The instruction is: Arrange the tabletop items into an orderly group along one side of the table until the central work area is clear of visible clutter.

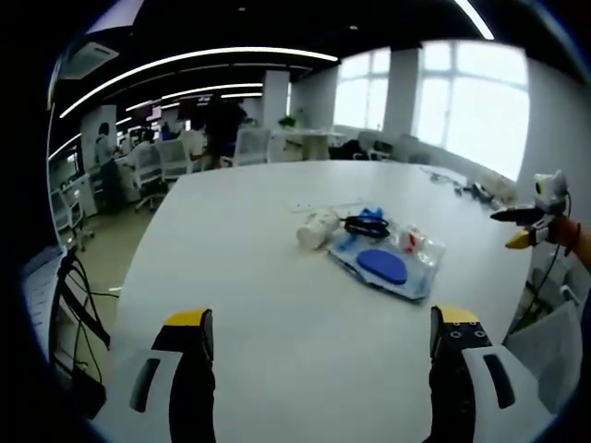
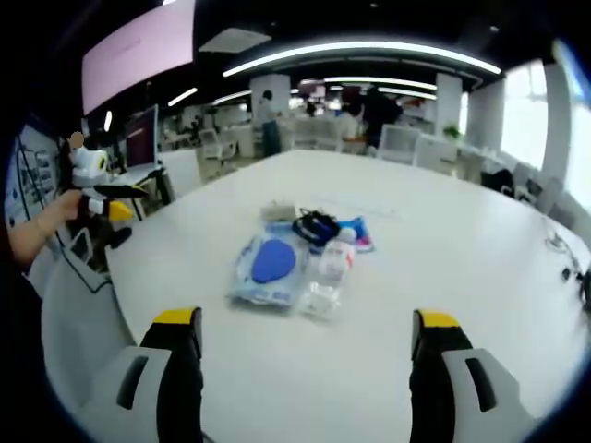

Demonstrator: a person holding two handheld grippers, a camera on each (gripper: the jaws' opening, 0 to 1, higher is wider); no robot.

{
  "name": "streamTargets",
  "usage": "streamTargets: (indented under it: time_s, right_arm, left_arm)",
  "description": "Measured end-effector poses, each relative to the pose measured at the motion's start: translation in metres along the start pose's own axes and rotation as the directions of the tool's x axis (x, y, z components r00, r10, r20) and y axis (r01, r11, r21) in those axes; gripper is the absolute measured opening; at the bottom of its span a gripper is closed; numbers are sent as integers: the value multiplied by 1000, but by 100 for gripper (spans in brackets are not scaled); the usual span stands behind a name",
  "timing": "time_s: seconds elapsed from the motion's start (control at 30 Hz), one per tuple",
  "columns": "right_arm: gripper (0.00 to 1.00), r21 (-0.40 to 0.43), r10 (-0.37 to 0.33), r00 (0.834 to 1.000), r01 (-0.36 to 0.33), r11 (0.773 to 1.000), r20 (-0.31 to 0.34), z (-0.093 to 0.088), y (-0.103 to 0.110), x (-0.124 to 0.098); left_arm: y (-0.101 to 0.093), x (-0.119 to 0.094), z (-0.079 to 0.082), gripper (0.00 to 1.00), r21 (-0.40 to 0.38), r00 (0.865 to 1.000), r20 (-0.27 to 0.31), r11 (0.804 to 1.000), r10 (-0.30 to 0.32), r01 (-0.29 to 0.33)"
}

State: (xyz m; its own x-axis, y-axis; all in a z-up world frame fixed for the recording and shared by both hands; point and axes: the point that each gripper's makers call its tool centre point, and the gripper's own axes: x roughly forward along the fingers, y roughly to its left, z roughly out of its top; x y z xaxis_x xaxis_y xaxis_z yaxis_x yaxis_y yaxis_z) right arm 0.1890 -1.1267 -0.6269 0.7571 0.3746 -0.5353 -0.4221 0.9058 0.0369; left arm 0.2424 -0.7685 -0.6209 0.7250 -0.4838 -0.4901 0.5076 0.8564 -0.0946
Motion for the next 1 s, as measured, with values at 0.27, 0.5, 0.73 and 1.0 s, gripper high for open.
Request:
streamTargets:
  time_s: [0.27,0.5,0.73,1.0]
  right_arm:
    - [92,4,1,1000,-1,1000,-3,-1,1,-1]
    - [92,2,0,1000,0,1000,-10,-3,1,0]
    - [92,1,0,1000,0,1000,-17,-4,1,1]
    - [92,0,0,1000,0,1000,-21,-5,1,3]
  left_arm:
    - [-1,0,0,97,3,1000,-3,1000,-2,2]
    - [-1,0,-2,97,6,1000,-8,1000,-2,2]
    - [0,-1,-1,97,4,1000,-8,1000,-2,2]
    - [1,0,-1,97,8,1000,-9,1000,-2,3]
